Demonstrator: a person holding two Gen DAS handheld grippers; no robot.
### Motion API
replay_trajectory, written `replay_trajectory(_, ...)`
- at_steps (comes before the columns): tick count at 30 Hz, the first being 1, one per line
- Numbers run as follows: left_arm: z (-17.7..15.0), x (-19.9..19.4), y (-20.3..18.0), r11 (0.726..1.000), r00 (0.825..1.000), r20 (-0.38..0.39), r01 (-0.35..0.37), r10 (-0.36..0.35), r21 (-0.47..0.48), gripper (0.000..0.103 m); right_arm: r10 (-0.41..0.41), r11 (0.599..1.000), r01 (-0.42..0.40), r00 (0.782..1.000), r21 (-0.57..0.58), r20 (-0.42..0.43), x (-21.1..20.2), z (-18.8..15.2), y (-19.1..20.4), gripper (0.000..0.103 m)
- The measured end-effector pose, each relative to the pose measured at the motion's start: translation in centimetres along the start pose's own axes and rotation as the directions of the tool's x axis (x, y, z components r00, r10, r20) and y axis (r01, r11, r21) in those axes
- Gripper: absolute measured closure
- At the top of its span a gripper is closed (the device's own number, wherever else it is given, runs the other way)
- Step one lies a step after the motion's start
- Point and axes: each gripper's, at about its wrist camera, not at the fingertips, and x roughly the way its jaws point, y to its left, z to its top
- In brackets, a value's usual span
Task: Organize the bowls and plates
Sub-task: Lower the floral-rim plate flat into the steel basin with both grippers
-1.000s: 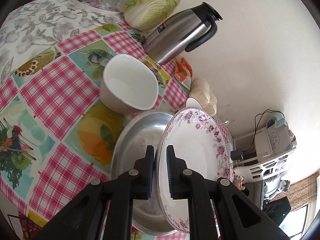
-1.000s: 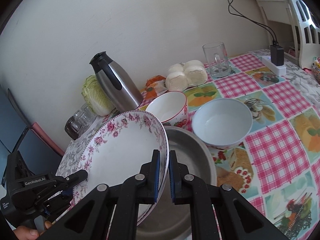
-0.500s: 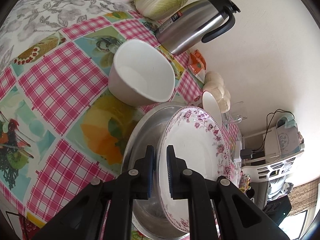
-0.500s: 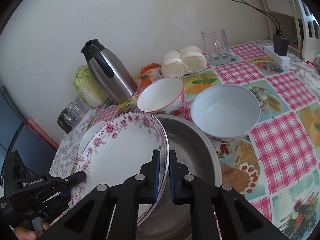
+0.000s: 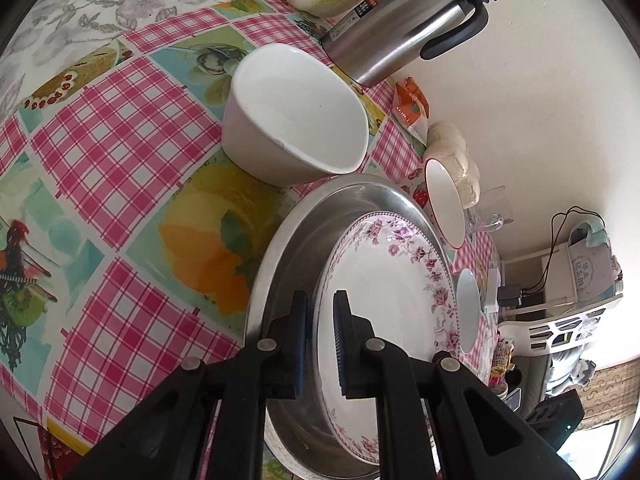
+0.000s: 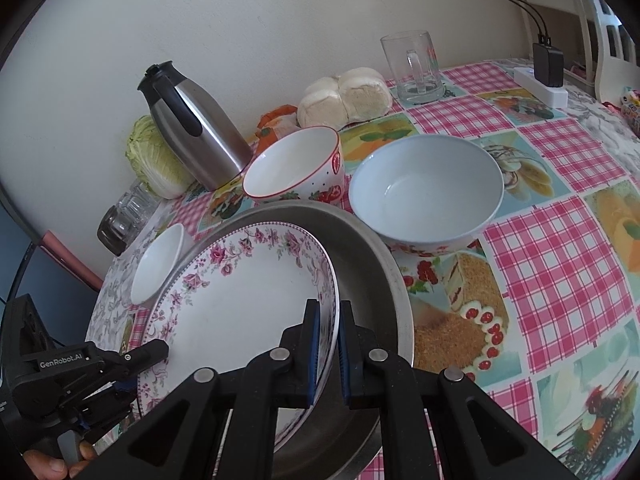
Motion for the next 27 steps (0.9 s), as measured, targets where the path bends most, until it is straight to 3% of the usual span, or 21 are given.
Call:
replay_trajectory(12,0.0,0.5,0.2,1.0,1.0,-0.005,-0.005,0.005,-0.023,0.092,-0.009,1.0,0.009,1.0,0.001,-0.015,0.3,-0.1,-0.1,0.094)
replay_trajectory(27,-0.1,0.8,-0.7,0.996,0.997,0.002,-0.082,0.082,0.028,0.089,-0.086,0.993,0.082,0.995,-0.08,-0.043,0.6,-0.1,0.8,0.091)
